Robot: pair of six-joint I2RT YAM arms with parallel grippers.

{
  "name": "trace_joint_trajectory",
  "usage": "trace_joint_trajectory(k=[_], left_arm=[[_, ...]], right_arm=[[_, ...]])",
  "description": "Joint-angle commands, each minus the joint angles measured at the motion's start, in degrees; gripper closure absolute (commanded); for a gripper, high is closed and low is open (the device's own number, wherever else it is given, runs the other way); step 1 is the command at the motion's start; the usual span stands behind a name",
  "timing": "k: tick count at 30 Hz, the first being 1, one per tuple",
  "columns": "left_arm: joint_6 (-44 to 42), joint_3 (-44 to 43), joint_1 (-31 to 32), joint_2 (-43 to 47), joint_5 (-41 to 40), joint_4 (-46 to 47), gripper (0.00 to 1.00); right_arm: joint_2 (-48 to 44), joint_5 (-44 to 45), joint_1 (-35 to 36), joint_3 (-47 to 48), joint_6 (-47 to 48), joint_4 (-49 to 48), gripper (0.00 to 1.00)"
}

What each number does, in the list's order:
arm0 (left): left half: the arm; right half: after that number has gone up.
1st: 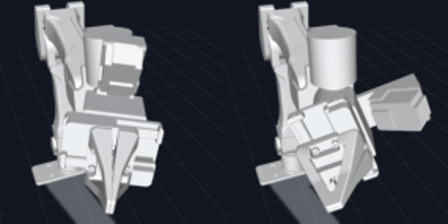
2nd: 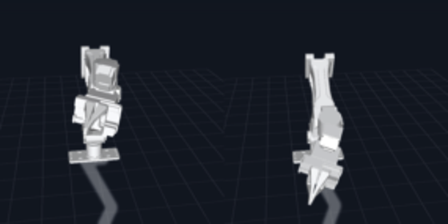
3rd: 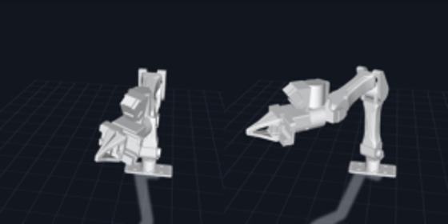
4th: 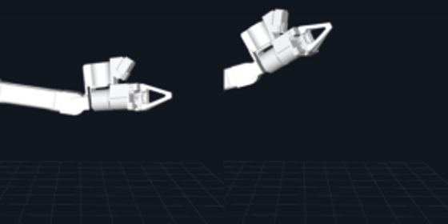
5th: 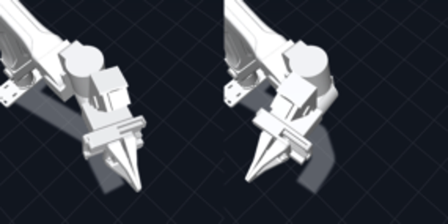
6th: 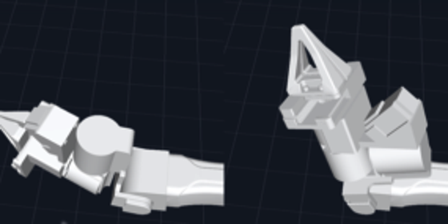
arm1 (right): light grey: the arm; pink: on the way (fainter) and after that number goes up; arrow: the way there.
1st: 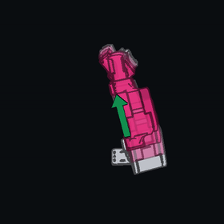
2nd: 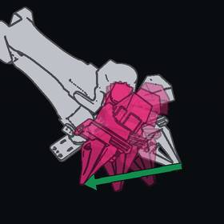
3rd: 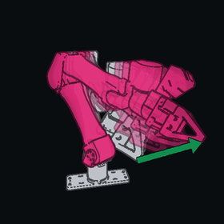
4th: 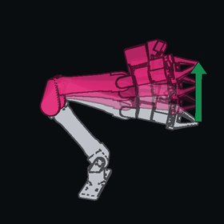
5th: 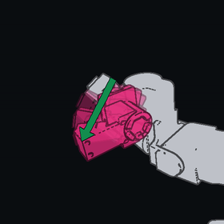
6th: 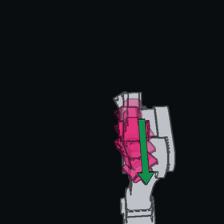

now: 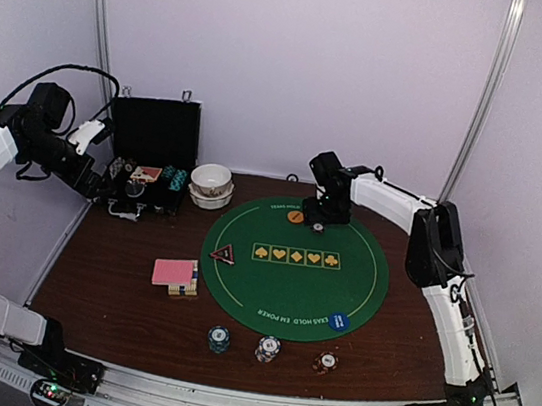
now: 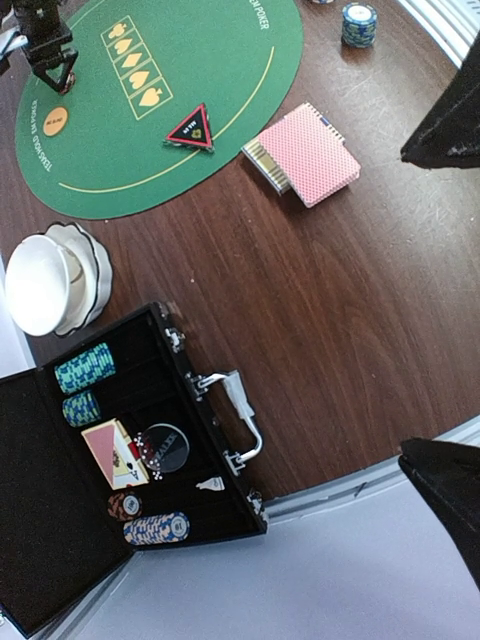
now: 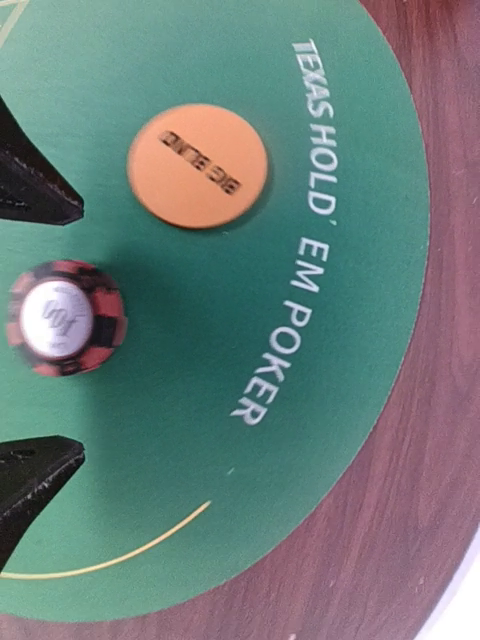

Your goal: Distribute texas hold em gaming equipment

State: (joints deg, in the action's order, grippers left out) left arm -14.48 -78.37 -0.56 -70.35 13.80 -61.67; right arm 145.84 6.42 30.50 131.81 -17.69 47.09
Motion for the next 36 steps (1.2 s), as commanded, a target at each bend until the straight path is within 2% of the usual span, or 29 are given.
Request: trace_joint_trajectory(k=[1, 8, 15, 20, 25, 36], left_arm=[[-0.5, -1.2, -0.4, 1.3, -1.6, -0.4, 0.03], [-1.2, -1.9, -0.4, 0.8, -3.8, -0.3, 0.02], [-3.4, -2.2, -0.4, 1.1, -6.6, 0.8, 0.02], [-3.8, -2.1, -0.4, 1.3, -6.7, 1.4, 0.02], [-4.0, -2.2, -0.4, 0.9, -6.2, 0.9, 0.03], [-3.7, -4.2, -0.4, 0.6, -5.1, -0.6, 0.02]], right_arm=[[-15.1, 0.3, 2.0, -9.1, 0.8, -1.8, 0.22], [-36.2, -0.4, 9.1, -38.2, -2.3, -9.8, 0.17], [-51.0, -1.8, 20.1, -60.5, -9.4, -8.7, 0.13], [-57.8, -1.0, 26.5, -68.9, -14.4, -5.7, 0.1], [-60.6, -2.4, 30.9, -73.0, -17.3, -3.6, 0.09], [-59.6, -6.2, 33.0, -79.6, -17.8, -5.1, 0.14]])
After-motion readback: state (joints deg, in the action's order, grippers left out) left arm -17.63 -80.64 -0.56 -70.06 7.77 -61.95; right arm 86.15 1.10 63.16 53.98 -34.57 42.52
